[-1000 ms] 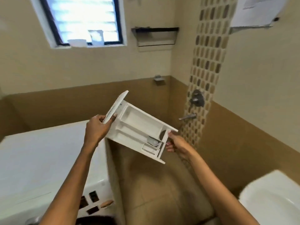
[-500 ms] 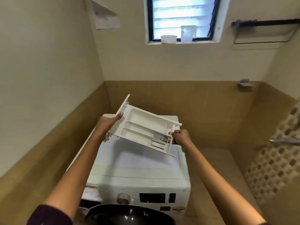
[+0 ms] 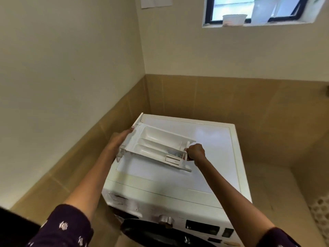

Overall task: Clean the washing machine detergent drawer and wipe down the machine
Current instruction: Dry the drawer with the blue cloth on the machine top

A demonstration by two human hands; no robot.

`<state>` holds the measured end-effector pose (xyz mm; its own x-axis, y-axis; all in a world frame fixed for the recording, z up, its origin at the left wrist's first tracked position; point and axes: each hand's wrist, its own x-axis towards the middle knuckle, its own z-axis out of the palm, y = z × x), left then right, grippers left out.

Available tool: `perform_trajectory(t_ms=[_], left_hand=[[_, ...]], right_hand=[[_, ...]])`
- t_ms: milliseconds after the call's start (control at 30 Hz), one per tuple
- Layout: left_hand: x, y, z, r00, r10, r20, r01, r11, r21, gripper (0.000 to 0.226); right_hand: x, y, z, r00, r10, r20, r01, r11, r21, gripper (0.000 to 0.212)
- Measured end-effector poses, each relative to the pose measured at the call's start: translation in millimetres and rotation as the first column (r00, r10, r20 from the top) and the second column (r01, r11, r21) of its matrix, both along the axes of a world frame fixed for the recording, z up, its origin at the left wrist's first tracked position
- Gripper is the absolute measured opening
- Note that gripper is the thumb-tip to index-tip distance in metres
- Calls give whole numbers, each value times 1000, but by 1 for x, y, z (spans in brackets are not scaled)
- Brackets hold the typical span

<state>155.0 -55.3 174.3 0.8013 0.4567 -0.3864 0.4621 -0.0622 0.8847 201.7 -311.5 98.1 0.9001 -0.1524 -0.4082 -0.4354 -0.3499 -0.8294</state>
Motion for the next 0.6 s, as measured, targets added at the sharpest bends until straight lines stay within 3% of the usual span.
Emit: perform_trajectory(t_ms=[100, 233, 467, 600], left_hand=[[10, 8, -17, 1000, -11, -11, 10, 999, -49, 50], [28, 35, -55, 994, -61, -88, 49, 991, -127, 90], [39, 49, -79, 986, -130, -102, 113, 981, -155, 96], [47, 55, -94, 977, -158, -141, 137, 979, -150, 91]], right_hand=[[3, 12, -11, 1000, -3, -13, 2, 997, -71, 6], [-1, 27, -25, 998, -46, -42, 39, 987, -155, 23], [-12, 54, -45, 995, -65, -78, 41, 960, -275, 6], [-15, 65, -52, 993, -84, -81, 51, 935, -350, 22]])
